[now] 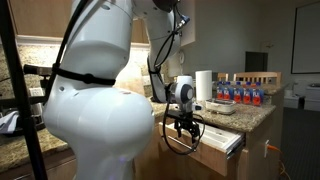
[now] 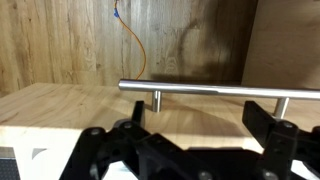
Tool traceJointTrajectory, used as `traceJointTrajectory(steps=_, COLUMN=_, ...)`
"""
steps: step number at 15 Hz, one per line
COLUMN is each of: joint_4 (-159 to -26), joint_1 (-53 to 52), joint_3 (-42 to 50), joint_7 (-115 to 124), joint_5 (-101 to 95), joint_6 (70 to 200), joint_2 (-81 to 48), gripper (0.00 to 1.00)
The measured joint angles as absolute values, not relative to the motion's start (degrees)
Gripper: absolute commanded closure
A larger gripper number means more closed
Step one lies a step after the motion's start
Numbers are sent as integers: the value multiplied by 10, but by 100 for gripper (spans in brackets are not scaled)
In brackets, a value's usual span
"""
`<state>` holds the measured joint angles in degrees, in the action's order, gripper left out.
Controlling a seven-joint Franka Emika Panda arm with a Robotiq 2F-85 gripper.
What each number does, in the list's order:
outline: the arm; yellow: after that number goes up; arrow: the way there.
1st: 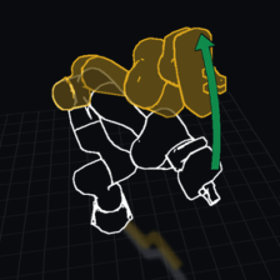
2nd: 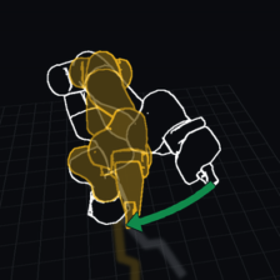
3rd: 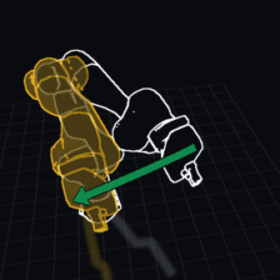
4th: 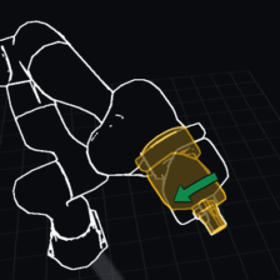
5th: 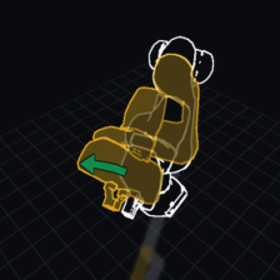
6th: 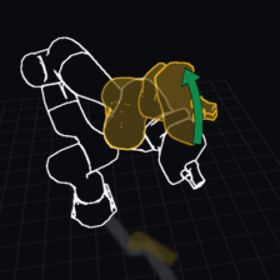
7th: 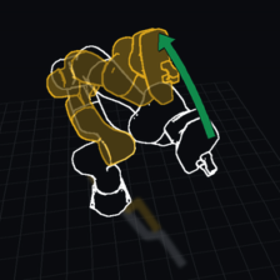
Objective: Close the top drawer of the bottom cabinet.
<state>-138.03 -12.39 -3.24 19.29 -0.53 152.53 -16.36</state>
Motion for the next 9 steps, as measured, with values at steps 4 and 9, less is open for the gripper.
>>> traceJointTrajectory(steps=4, joint_4=-1367, joint_1=-126, joint_3=-26, joint_7=197, joint_5=-8, joint_6=1525, joint_2=-168, gripper=0)
traceJointTrajectory(steps=9, joint_4=-1347, joint_1=-134, joint_3=-15, joint_7=208, joint_5=-18, joint_6=1525, joint_2=-184, gripper=0)
